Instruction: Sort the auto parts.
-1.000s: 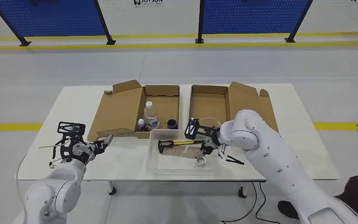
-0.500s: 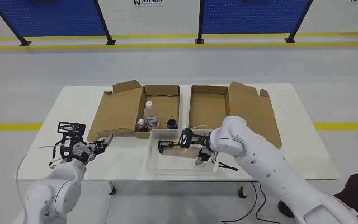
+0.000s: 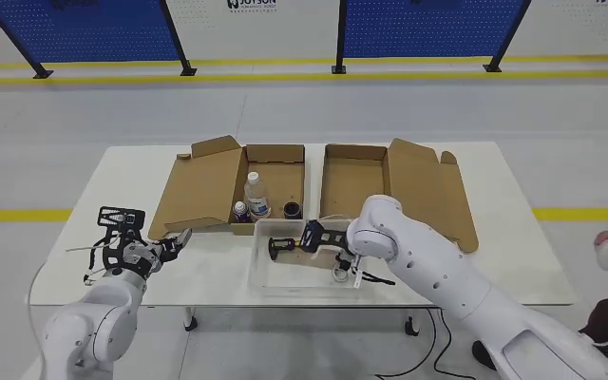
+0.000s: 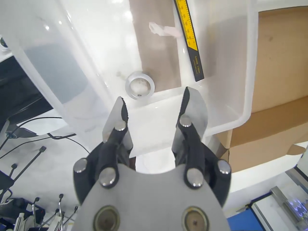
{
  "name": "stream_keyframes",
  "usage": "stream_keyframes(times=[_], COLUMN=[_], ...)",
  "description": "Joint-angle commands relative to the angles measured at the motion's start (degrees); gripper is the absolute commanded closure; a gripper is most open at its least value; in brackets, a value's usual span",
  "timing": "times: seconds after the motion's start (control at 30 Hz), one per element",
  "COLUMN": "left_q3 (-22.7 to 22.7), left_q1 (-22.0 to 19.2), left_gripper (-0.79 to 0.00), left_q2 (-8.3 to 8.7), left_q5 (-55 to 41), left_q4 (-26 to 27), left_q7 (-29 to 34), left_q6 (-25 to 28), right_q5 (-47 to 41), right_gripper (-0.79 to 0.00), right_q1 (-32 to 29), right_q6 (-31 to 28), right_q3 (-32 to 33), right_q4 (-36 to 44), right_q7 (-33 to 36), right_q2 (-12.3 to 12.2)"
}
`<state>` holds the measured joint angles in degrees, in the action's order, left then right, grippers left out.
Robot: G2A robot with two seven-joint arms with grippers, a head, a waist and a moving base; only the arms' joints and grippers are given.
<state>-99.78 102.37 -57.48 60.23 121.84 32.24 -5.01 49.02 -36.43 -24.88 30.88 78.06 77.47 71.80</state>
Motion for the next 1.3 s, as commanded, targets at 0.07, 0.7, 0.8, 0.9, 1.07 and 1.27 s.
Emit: stream_keyframes(times=[0.07, 0.7, 0.8, 0.9, 1.07, 1.27], left_q3=[0.0, 0.0, 0.0, 0.0, 0.0, 0.0], left_q1=[0.0, 0.0, 0.0, 0.0, 0.0, 0.0], left_gripper=[-0.785, -0.785, -0.785, -0.785, -0.785, -0.785], left_q2=[0.00, 0.00, 0.00, 0.00, 0.00, 0.00], left_q5=[0.0, 0.0, 0.0, 0.0, 0.0, 0.0], left_q4=[0.0, 0.0, 0.0, 0.0, 0.0, 0.0], left_q7=[0.0, 0.0, 0.0, 0.0, 0.0, 0.0], left_q6=[0.0, 0.0, 0.0, 0.0, 0.0, 0.0], right_q5=[0.2, 0.6, 0.7, 0.7, 0.7, 0.4], right_gripper=[-0.385, -0.339, -0.323, -0.314, -0.299, -0.219], right_q1=[0.3, 1.8, 1.8, 1.8, 1.8, 1.4], right_q6=[-0.1, -0.2, -0.2, -0.3, -0.5, -0.8], right_q3=[-1.8, -5.1, -5.4, -5.4, -5.5, -5.2], right_q4=[-3.5, -13.9, -14.6, -15.3, -16.1, -16.8], right_q7=[-1.4, -5.4, -5.7, -5.9, -6.0, -6.5], right_q2=[1.0, 4.6, 4.9, 5.2, 5.6, 5.9])
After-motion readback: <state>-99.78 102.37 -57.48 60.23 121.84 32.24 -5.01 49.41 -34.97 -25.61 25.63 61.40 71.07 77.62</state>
